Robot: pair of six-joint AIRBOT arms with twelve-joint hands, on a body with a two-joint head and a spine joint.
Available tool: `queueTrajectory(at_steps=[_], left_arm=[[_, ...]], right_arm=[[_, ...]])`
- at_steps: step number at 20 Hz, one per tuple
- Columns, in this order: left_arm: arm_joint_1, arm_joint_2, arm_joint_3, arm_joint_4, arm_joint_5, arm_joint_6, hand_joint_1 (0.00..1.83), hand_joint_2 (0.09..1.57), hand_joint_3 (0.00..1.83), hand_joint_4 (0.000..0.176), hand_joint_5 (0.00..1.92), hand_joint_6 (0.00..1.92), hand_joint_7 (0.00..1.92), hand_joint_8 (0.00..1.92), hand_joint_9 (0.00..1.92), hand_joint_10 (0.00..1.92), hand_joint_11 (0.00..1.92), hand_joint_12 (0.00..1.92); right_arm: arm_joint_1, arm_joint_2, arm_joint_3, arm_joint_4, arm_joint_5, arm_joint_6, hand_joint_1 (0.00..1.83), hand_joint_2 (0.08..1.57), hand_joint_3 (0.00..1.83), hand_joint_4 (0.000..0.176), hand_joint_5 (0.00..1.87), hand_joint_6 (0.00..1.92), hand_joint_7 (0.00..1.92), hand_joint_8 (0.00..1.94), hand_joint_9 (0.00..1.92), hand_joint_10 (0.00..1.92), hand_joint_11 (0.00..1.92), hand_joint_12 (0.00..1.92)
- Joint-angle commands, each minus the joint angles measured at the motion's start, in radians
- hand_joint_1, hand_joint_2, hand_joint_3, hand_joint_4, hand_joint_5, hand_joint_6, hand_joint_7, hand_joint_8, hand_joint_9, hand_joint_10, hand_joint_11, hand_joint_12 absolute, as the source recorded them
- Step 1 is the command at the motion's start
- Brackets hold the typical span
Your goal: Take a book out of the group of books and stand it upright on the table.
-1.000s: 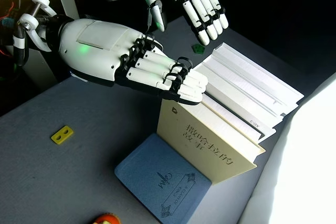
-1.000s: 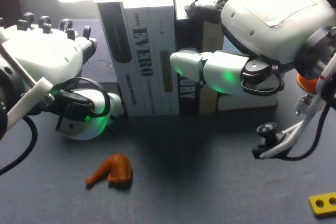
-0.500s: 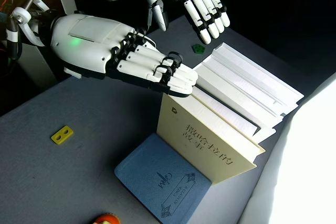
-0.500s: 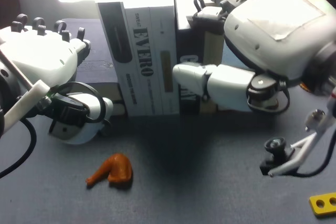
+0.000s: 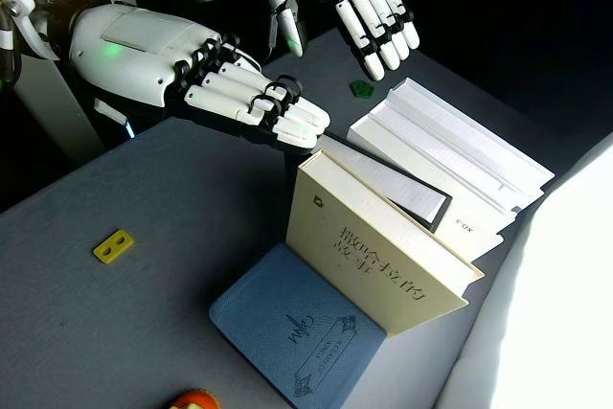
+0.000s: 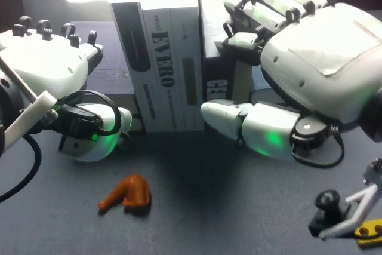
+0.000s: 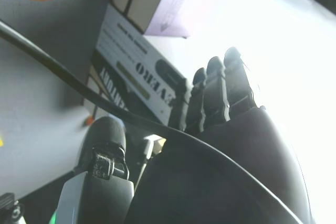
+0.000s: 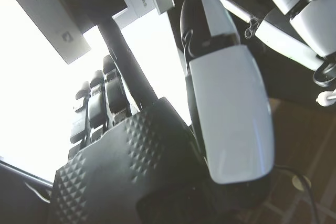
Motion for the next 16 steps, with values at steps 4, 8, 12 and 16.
queueTrajectory(at_steps=[4, 8, 12, 16], left_arm=[[-0.011, -0.002, -0.001, 0.100, 0.001, 0.002, 0.07, 1.41, 0.00, 0.000, 0.02, 0.00, 0.00, 0.00, 0.00, 0.00, 0.00, 0.00], [-0.011, -0.002, -0.001, 0.100, 0.001, 0.002, 0.07, 1.40, 0.00, 0.000, 0.02, 0.00, 0.00, 0.00, 0.00, 0.00, 0.00, 0.00], [-0.011, -0.002, -0.001, 0.100, 0.001, 0.002, 0.07, 1.41, 0.00, 0.000, 0.04, 0.01, 0.00, 0.00, 0.00, 0.00, 0.00, 0.00], [-0.011, -0.002, -0.001, 0.100, 0.001, 0.002, 0.09, 1.40, 0.00, 0.000, 0.03, 0.00, 0.00, 0.00, 0.00, 0.00, 0.00, 0.00]], right_arm=[[-0.002, 0.016, -0.049, 0.022, 0.050, -0.068, 0.00, 1.19, 0.00, 0.006, 0.55, 0.02, 0.04, 0.00, 0.00, 0.00, 0.00, 0.00], [-0.008, 0.028, -0.097, 0.048, 0.074, -0.134, 0.00, 1.19, 0.00, 0.007, 0.57, 0.02, 0.07, 0.01, 0.00, 0.00, 0.00, 0.00], [-0.024, 0.038, -0.150, 0.050, 0.091, -0.175, 0.00, 1.20, 0.01, 0.009, 0.55, 0.02, 0.06, 0.00, 0.00, 0.00, 0.00, 0.00], [-0.037, 0.046, -0.179, 0.057, 0.118, -0.198, 0.00, 1.19, 0.00, 0.015, 0.55, 0.01, 0.05, 0.00, 0.00, 0.00, 0.00, 0.00]])
